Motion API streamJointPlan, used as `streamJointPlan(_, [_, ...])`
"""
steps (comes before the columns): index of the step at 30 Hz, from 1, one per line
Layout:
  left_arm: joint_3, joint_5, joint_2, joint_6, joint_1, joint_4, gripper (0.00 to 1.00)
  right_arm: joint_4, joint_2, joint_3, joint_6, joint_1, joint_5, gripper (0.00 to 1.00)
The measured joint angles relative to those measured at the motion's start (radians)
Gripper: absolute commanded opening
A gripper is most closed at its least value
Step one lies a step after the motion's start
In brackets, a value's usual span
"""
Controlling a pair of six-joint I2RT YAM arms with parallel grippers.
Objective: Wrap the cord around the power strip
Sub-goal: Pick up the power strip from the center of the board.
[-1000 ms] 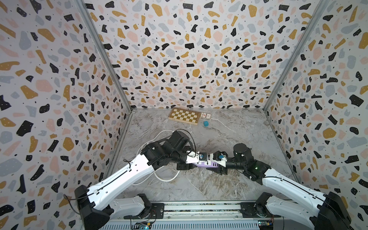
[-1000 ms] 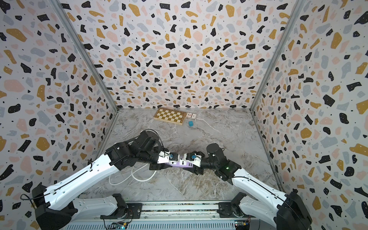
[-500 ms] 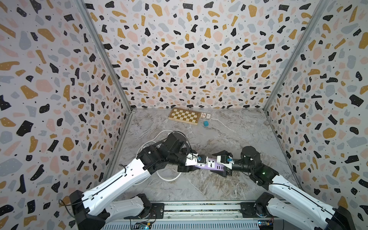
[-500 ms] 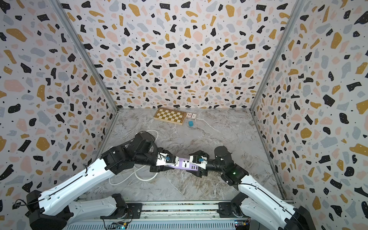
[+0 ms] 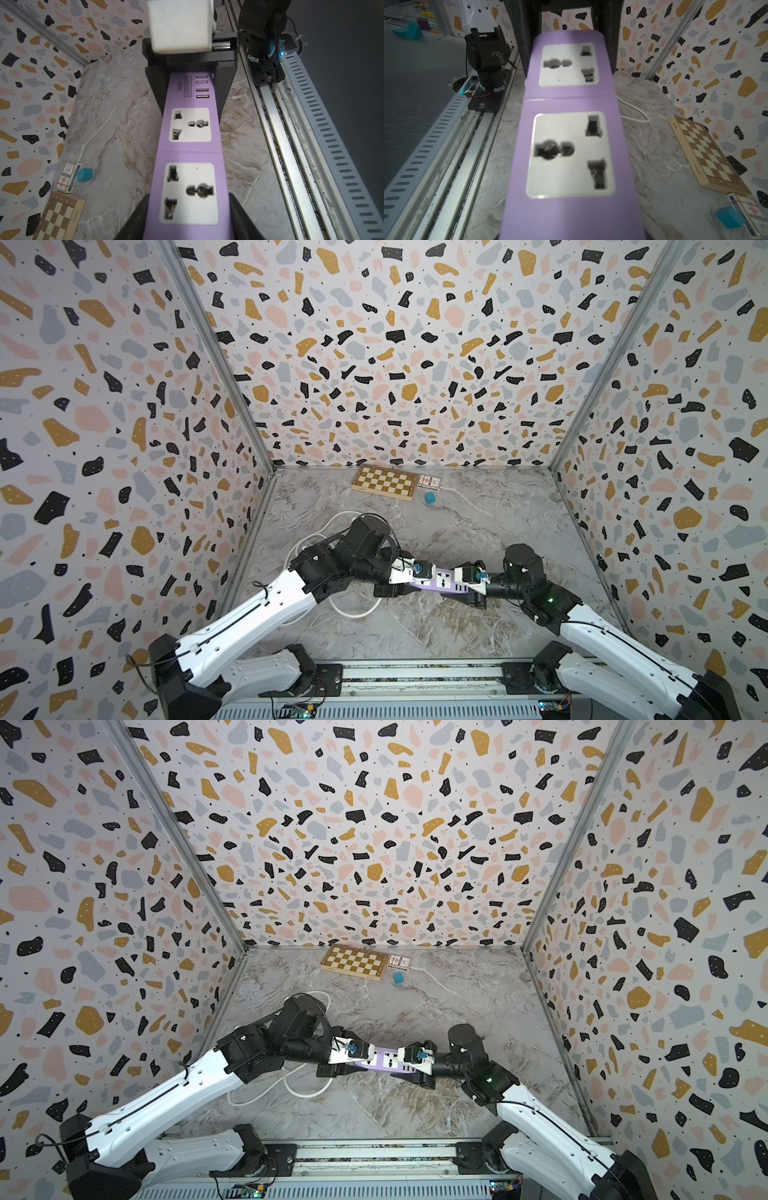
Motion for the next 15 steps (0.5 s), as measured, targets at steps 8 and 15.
streamJointPlan(8, [-0.014, -0.034, 0.021, -0.043, 0.012, 0.051, 0.84, -0.004, 0.031, 0.000, 0.023, -0.013, 0.020, 0.18])
streamJointPlan(15, [-0.097, -0.055, -0.108, -0.207, 0.177, 0.200, 0.99, 0.046, 0.032, -0.001, 0.105, -0.070, 0.055, 0.13])
